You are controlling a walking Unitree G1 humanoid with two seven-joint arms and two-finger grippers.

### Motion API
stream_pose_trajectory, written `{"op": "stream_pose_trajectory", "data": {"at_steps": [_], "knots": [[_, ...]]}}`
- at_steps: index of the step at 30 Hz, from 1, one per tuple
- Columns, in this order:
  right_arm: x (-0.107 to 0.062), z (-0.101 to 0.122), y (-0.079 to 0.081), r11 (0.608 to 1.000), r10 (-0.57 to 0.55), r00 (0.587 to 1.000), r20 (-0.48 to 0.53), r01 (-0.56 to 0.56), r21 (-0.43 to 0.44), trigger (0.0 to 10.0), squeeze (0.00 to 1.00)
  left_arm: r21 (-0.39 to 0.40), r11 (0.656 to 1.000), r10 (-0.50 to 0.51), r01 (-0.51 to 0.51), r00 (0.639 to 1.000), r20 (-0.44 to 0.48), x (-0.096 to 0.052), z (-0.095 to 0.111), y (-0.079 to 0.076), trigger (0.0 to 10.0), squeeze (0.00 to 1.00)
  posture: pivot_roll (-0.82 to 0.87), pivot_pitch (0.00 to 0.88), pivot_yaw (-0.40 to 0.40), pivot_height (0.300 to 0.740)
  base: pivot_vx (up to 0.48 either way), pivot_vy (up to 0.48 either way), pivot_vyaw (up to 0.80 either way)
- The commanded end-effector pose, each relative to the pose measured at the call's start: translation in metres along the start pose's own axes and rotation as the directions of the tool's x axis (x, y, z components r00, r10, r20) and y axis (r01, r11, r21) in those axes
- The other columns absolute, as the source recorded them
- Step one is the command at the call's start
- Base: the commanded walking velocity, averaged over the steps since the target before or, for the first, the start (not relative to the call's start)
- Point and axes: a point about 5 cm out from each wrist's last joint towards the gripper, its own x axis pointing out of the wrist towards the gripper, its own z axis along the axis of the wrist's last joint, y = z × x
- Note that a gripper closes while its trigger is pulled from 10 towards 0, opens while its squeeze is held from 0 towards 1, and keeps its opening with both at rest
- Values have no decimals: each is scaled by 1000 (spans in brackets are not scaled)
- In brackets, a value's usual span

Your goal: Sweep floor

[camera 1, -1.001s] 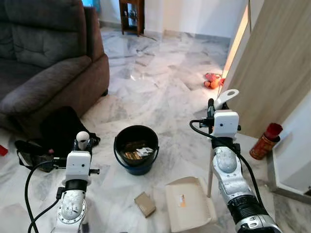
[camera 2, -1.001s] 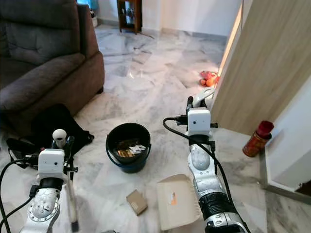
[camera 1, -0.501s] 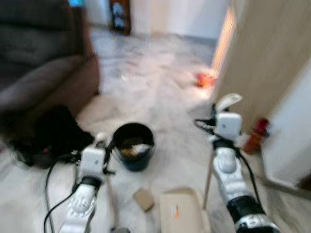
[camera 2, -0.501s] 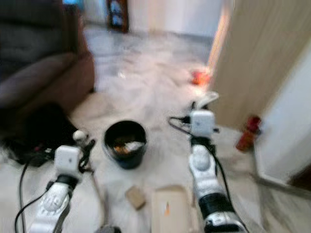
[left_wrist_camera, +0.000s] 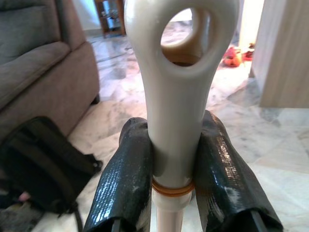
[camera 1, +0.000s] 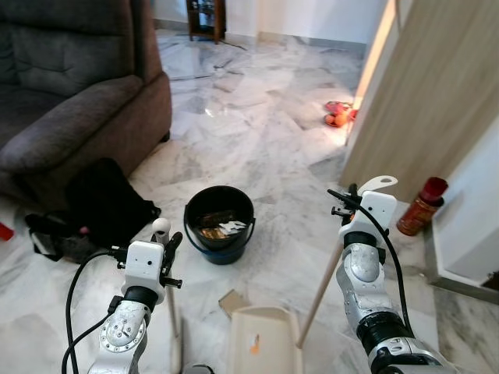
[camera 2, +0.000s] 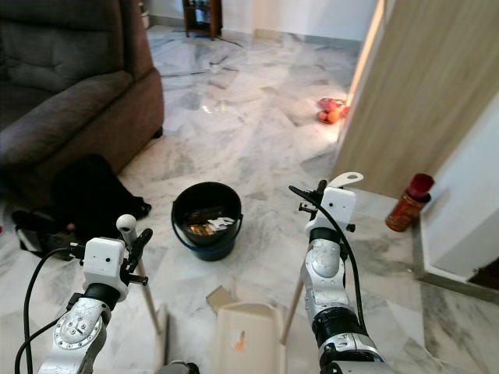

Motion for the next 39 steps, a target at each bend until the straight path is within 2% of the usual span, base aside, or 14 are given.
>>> {"op": "stream_pose_trajectory", "data": {"at_steps": [1,5,6,10,11,13,16,21,25,26,31,39], "knots": [[8,14,5,1000,-1,999,54,-1,24,10000,0,35,999,-6,4,998,59,3,13,2,10000,0,179,53,-21,740,0,0,0],[12,10,8,999,14,1000,1,-14,30,10000,0,43,999,-11,9,998,57,4,13,2,10000,0,178,44,-22,740,0,0,0],[14,6,9,1000,14,999,-45,-13,13,10000,0,42,999,-12,10,998,56,4,12,1,10000,0,183,38,-25,740,0,0,0],[15,2,7,999,-30,997,-76,27,-39,10000,0,42,999,-13,10,998,56,4,12,1,10000,0,190,28,-29,740,0,0,0],[15,2,8,999,-32,997,-72,30,-37,10000,0,43,999,-13,11,998,57,4,12,1,10000,0,189,26,-30,740,0,0,0],[15,8,12,998,-10,1000,-1,10,-64,10000,0,45,999,-15,13,998,56,4,12,1,10000,0,189,25,-31,740,0,0,0],[14,10,14,997,-20,999,25,22,-67,10000,0,52,998,-21,18,998,58,4,12,0,10000,0,188,29,-32,740,0,0,0],[14,9,19,999,-18,1000,4,18,-43,10000,0,54,998,-23,20,998,57,3,12,-2,10000,0,191,34,-33,740,0,0,0],[14,3,21,1000,-9,997,-73,10,20,10000,0,52,998,-23,20,998,54,3,12,-2,10000,0,196,43,-35,740,0,0,0],[14,-1,20,1000,4,993,-121,-3,11,10000,0,51,998,-23,21,998,50,3,11,-2,10000,0,193,43,-34,740,0,0,0],[16,-5,16,998,24,987,-160,-34,-61,10000,0,46,999,-25,23,999,44,4,11,-2,10000,0,184,45,-33,740,0,0,0],[17,-11,13,995,48,971,-233,-67,-76,10000,0,31,999,-31,30,999,35,5,9,-4,10000,0,179,53,-31,740,0,0,0]]}}
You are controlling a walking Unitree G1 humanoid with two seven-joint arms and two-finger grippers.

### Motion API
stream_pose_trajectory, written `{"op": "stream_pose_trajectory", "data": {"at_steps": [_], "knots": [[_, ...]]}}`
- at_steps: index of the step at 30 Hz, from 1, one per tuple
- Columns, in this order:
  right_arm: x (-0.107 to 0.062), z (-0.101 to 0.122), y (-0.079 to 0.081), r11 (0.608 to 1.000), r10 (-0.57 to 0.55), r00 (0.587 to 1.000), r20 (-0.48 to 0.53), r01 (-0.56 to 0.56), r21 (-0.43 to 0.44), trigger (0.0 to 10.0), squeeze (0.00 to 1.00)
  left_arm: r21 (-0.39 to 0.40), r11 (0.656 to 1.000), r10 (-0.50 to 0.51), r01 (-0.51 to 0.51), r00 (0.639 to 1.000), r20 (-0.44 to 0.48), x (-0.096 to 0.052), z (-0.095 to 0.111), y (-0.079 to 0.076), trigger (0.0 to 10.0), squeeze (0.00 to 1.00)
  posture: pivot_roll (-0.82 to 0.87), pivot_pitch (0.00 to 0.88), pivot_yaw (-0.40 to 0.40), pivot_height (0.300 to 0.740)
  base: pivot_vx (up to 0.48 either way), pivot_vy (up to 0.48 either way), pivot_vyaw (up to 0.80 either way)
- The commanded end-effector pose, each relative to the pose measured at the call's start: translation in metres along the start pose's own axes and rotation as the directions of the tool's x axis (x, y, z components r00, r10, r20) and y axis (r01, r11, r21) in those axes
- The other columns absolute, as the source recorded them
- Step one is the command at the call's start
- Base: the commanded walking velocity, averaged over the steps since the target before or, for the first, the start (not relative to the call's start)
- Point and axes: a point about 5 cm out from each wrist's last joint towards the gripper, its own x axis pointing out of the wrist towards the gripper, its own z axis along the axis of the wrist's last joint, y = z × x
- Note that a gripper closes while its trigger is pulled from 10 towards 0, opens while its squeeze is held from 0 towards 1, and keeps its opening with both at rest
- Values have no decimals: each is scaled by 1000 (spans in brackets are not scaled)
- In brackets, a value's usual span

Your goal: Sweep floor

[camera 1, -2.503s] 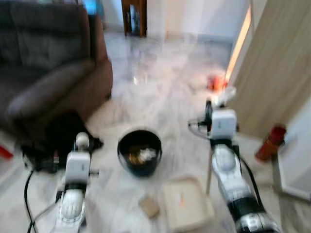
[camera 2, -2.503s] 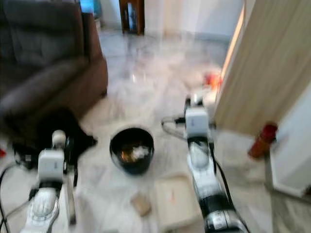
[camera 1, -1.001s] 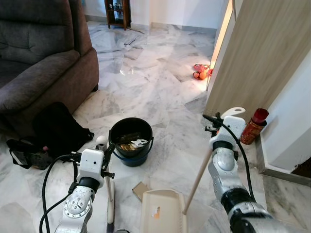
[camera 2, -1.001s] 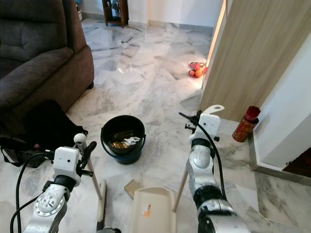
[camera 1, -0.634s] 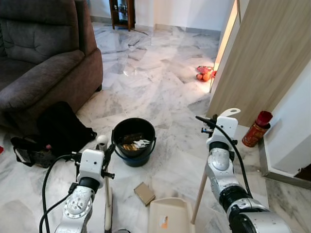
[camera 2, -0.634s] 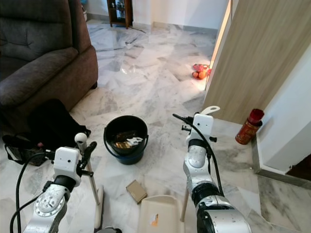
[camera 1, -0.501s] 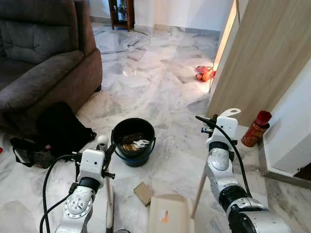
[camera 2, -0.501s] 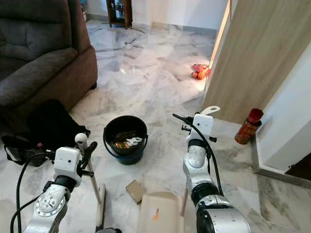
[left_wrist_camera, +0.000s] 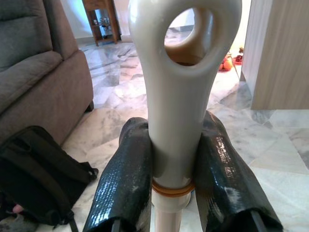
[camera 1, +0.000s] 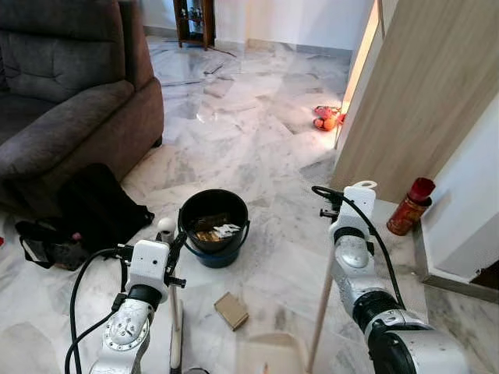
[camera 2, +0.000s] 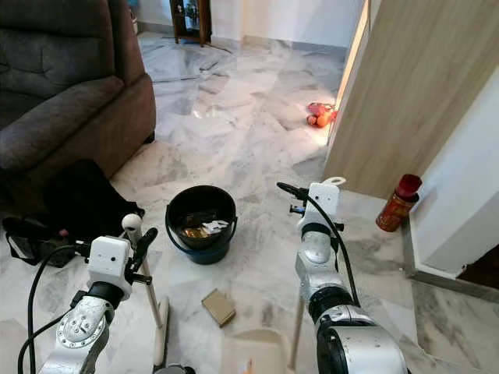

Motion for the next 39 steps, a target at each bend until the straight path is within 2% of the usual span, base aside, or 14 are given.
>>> {"op": "stream_pose_trajectory", "data": {"at_steps": [1,11,17,26,39], "knots": [[2,4,3,1000,18,1000,-4,-18,-3,10000,0,18,1000,-8,7,1000,29,3,8,0,10000,0,179,53,-31,740,0,0,0],[1,0,10,998,60,997,-54,-61,-24,10000,0,0,1000,-3,3,1000,21,3,6,2,10000,0,179,62,-32,740,0,0,0],[0,-10,5,994,53,991,-121,-65,-90,10000,0,-10,1000,-10,11,1000,14,3,5,1,10000,0,176,63,-32,740,0,0,0],[-3,-22,6,973,99,973,-208,-138,-185,10000,0,-29,999,-24,24,1000,15,3,5,-1,10000,0,176,64,-32,740,0,0,0],[-7,-33,6,951,160,944,-287,-225,-212,10000,0,-57,996,-67,67,998,5,2,4,-7,10000,0,176,64,-32,740,0,0,0]]}}
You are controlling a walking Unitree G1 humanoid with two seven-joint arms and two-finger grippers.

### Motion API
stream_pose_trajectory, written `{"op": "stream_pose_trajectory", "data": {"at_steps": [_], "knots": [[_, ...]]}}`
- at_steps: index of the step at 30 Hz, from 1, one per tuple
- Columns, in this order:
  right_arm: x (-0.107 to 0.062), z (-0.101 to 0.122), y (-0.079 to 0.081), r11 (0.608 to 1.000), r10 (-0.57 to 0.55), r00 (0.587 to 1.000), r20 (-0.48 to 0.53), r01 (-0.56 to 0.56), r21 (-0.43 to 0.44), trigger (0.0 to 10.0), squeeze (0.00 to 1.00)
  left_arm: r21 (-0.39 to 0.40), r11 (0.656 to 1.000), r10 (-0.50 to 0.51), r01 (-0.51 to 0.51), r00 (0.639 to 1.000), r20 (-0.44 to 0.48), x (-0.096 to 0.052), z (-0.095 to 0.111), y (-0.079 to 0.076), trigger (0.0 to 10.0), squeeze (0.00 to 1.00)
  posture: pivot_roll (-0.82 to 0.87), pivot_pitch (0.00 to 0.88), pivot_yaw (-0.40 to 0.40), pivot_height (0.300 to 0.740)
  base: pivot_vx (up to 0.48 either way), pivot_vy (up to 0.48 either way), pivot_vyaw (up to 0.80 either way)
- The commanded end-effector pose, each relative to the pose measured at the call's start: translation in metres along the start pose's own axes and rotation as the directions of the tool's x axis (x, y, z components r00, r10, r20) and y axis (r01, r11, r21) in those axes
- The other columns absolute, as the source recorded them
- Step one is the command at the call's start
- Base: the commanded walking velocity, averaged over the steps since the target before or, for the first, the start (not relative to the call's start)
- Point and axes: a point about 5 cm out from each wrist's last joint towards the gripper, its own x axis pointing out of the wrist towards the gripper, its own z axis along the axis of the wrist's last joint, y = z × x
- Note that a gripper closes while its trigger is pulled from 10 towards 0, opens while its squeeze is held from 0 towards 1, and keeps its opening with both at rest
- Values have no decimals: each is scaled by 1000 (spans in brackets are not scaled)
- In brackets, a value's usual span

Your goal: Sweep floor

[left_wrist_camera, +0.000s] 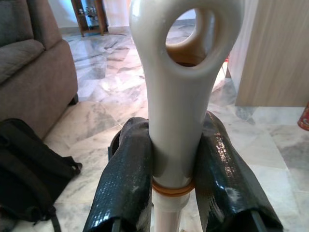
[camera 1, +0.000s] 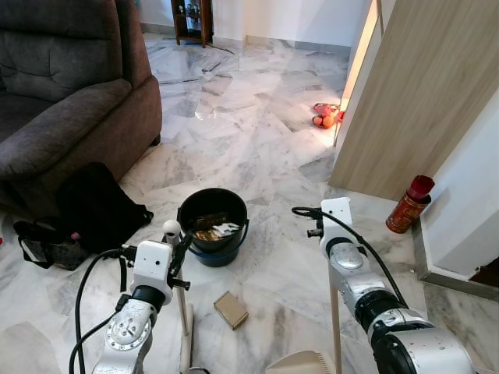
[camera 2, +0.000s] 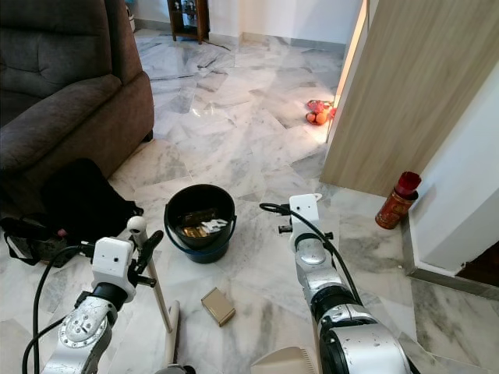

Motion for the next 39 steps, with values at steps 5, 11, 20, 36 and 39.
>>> {"op": "stream_pose_trajectory", "data": {"at_steps": [5,11,20,36,39], "knots": [[-3,-17,4,995,79,993,-85,-84,-61,10000,0,-7,1000,-27,27,1000,15,2,6,-3,10000,0,177,65,-32,740,0,0,0],[-5,-22,6,978,116,989,-97,-131,-161,10000,0,-10,999,-40,40,999,11,2,6,-4,10000,0,178,65,-30,740,0,0,0],[-7,-26,10,890,182,977,-108,-210,-405,10000,0,-15,998,-65,65,998,0,2,5,-7,10000,0,179,65,-31,740,0,0,0],[0,31,0,990,60,978,199,-84,115,10000,0,1,998,-58,58,998,4,4,6,-4,10000,0,184,53,-28,740,0,0,0],[-1,35,-2,986,49,967,249,-87,142,10000,0,2,998,-58,58,998,4,3,6,-4,10000,0,184,48,-27,740,0,0,0]]}}
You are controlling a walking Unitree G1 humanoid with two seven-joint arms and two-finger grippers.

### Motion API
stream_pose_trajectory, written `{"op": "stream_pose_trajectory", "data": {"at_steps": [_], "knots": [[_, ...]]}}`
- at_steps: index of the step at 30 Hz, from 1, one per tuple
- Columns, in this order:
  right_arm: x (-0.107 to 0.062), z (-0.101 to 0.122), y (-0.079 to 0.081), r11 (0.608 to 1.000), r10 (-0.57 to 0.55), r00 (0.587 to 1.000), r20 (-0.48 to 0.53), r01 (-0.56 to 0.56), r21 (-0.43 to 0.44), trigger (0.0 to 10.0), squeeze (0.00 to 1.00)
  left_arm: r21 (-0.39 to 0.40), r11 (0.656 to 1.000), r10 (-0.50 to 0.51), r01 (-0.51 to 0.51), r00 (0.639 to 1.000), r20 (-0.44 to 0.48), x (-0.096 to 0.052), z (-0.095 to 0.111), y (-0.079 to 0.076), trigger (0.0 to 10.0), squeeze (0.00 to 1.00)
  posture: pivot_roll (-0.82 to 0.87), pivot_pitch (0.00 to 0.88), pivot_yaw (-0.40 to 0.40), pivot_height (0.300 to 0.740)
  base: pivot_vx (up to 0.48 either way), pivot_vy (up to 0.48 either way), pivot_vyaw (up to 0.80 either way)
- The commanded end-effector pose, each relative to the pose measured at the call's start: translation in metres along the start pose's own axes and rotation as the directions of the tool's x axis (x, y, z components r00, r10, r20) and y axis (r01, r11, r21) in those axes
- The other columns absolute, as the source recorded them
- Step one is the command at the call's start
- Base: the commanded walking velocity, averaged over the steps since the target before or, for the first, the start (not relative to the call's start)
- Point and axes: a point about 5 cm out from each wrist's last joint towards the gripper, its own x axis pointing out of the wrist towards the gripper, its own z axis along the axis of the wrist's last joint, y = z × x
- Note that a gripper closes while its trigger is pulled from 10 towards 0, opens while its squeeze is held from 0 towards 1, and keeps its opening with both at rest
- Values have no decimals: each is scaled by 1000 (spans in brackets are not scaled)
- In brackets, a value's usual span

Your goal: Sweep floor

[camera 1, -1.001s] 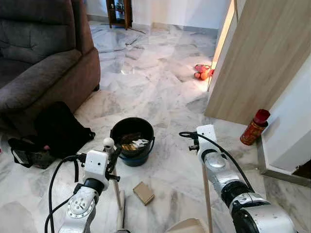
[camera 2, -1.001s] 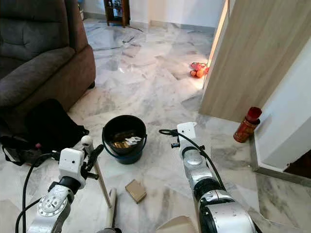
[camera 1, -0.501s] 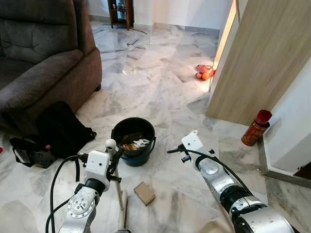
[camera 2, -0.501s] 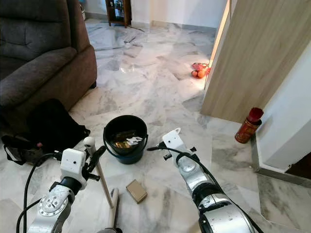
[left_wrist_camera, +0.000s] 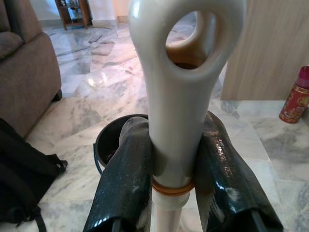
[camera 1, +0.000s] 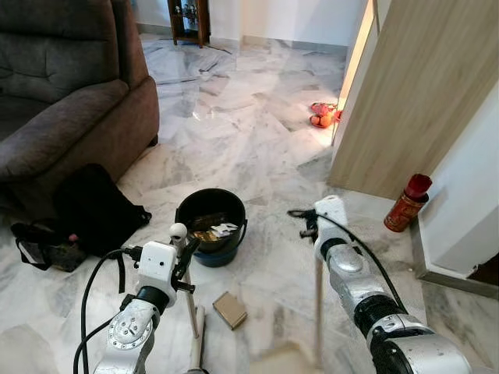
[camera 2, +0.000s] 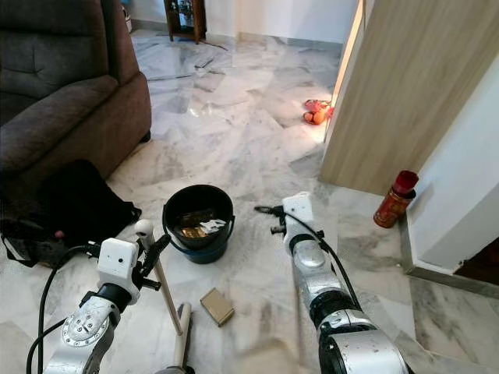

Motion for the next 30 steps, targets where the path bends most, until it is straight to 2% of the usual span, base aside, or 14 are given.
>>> {"op": "stream_pose_trajectory", "data": {"at_steps": [1,6,11,21,30], "knots": [[4,23,-3,1000,-6,994,107,7,-6,10000,0,16,1000,-4,3,1000,29,2,8,1,10000,0,184,48,-27,740,0,0,0],[1,24,-7,998,-40,985,166,33,45,10000,0,18,1000,-9,9,999,32,2,9,0,10000,0,187,42,-24,740,0,0,0],[-1,26,-7,998,-56,975,213,53,21,10000,0,19,1000,-13,13,999,37,2,10,-1,10000,0,190,39,-21,740,0,0,0],[-8,26,-14,976,-196,935,297,156,155,10000,0,25,1000,-12,11,999,44,2,12,1,10000,0,202,52,-17,740,0,0,0],[-12,27,-19,969,-235,909,344,190,161,10000,0,25,1000,-13,12,999,50,2,13,1,10000,0,199,58,-15,740,0,0,0]]}}
